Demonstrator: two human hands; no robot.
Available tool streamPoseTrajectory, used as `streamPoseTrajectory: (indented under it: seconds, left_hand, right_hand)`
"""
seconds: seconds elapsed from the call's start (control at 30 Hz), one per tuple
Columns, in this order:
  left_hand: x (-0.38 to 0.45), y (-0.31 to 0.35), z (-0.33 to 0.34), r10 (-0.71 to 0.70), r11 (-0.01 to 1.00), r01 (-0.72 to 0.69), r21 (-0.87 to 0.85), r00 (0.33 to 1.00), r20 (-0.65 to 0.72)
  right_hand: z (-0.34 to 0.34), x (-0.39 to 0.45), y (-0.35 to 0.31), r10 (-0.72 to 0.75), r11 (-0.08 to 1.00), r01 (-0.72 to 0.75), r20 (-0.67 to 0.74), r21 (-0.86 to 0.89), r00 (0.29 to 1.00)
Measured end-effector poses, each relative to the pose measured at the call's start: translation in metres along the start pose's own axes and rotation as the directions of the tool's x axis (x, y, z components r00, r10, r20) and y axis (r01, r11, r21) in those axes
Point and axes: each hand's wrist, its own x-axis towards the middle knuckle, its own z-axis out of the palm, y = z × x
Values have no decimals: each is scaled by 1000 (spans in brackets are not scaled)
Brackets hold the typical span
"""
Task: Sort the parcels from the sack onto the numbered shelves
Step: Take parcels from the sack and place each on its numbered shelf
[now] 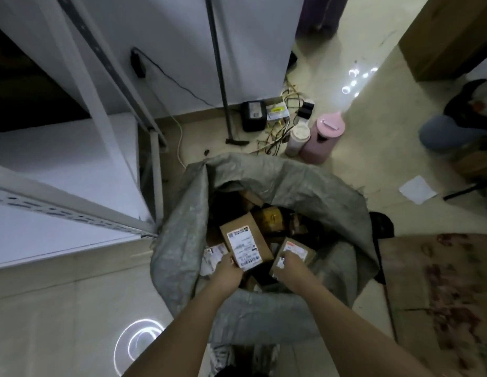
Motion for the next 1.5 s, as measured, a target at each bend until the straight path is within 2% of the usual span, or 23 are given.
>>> streamPoseTrajectory:
  seconds: [0.1,0.27,0.37,0.43,0.53,0.63,0.8,1.03,1.13,1.27,1.4,1.5]
  left_hand:
    - [40,-22,14,-73,997,73,-27,997,-26]
    - [113,-73,34,-178,984,178,3,983,-35]
    - [118,-62,38,-211,970,203,-132,976,-52]
    - [124,-61,42,-243,939,218,-265,968,-68]
    - [131,-61,47,-295,900,238,-366,949,-108]
    - [129,-59,47,-344,825,273,-495,937,-56]
    - [99,-35,30,-323,778,269,-568,946,6]
    - [39,26,0,-167,837,147,-528,986,9]
    - [15,55,-14,-122,882,110,-458,993,2]
    - [36,49,-25,-125,925,112,-364,992,-11]
    - [-72,121,-48,-122,914,125,-386,992,31]
    - [-123,148,-61,-150,878,159,-451,987,57]
  right_hand:
    - [26,46,9,30,992,-30,4,126,1000]
    - [59,120,20,7,942,0,-20,336,1000]
    - [52,119,6,34,934,-16,-42,357,999]
    - [54,127,6,52,936,-42,-18,349,998]
    - [60,137,7,50,929,-58,32,364,998]
    - [60,137,7,29,916,-47,52,398,998]
    - [42,113,4,43,866,-14,-47,500,998]
    - [1,51,-27,25,761,89,-166,643,986]
    - [-15,21,-42,54,708,97,-190,699,980]
    - [-41,-24,-58,98,601,103,-201,792,975]
    - [-78,-77,-82,91,499,106,-174,860,981]
    - [-111,-120,-100,66,396,65,-99,916,993]
